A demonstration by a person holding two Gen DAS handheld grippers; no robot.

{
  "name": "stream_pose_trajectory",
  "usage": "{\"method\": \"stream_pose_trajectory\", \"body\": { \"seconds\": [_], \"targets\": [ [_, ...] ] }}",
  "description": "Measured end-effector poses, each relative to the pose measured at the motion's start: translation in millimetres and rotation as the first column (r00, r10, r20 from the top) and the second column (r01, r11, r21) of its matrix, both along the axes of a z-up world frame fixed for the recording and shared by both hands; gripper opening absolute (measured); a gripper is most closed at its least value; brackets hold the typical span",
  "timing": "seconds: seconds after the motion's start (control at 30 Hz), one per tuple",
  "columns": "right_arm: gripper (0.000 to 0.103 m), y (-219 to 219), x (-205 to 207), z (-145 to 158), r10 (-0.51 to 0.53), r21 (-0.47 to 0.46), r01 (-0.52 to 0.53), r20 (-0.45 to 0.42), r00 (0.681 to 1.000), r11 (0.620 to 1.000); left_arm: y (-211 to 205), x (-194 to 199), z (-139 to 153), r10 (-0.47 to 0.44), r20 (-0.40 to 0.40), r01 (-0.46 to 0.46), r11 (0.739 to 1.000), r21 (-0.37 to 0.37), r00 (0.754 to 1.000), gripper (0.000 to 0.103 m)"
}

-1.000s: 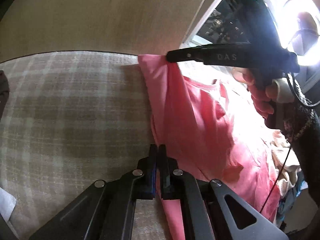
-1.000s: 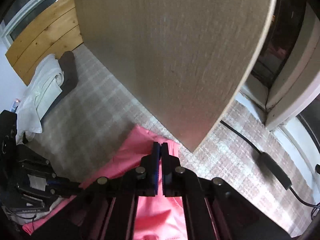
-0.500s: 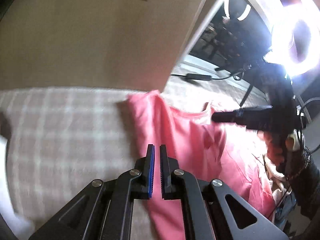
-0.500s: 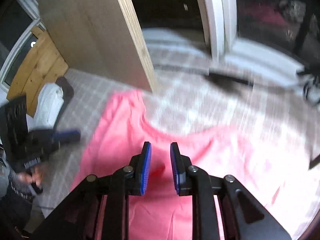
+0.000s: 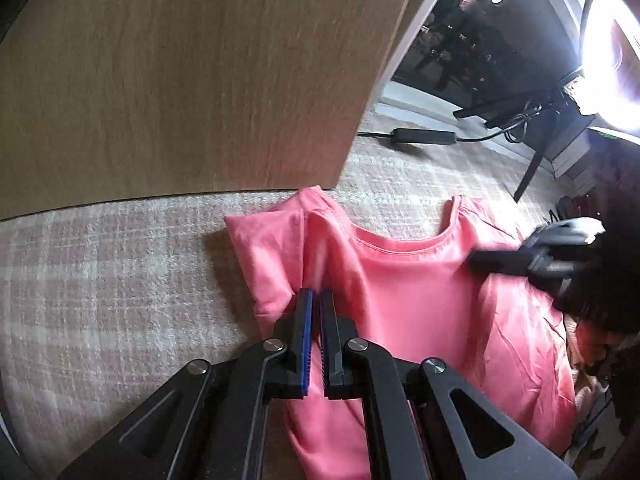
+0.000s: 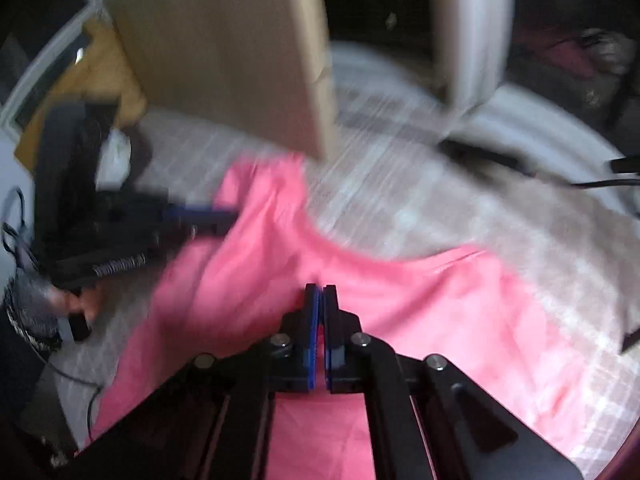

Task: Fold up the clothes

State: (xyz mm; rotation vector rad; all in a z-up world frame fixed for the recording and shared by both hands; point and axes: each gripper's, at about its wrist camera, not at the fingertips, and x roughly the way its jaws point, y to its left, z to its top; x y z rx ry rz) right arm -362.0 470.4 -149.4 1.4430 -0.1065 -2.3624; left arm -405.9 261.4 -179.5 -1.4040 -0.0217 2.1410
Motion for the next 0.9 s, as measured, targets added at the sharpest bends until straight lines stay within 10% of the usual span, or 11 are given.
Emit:
{"method": "stream_pose_trajectory", "body": {
  "seconds": [0.17,0.33,0.53,0.7,0.9],
  "targets": [
    [0.013,6.7,-3.7,-4.3,-0.004,0.026,0.003,0.061,0.998,1.0,-3.6,-0.8,-0.3,0.01,0.013,-0.01,1.0,0.013,1.0,0.003],
    [0.017,-2.3,5.4,19.1,0.032,-0.037,-0.034,-0.055,0.998,0.999,-2.3,0.0,4.2,0.018,-0.004,-0.018,1.0,-0.01,1.0,0.004],
    [0.016,-20.4,-0.1,-10.3,0.069,0.094,-0.075,0.07,0.995,0.993,-23.2,-0.1,21.3,0.093,0.022,-0.094,0.995,0.039,0.995,0.005],
    [0.016,0.6,32.9,44.5,0.047,-0.037,-0.048,-0.037,0.998,0.998,-46.7,63.4,56.4,0.041,0.014,-0.043,0.994,0.105,0.999,0.013],
    [0.016,-34.2,79.1,20.2,0.131,0.033,-0.132,0.025,0.991,0.991,-75.8,162.3,81.2,0.007,0.017,-0.009,0.995,0.098,1.0,0.014]
  ]
}}
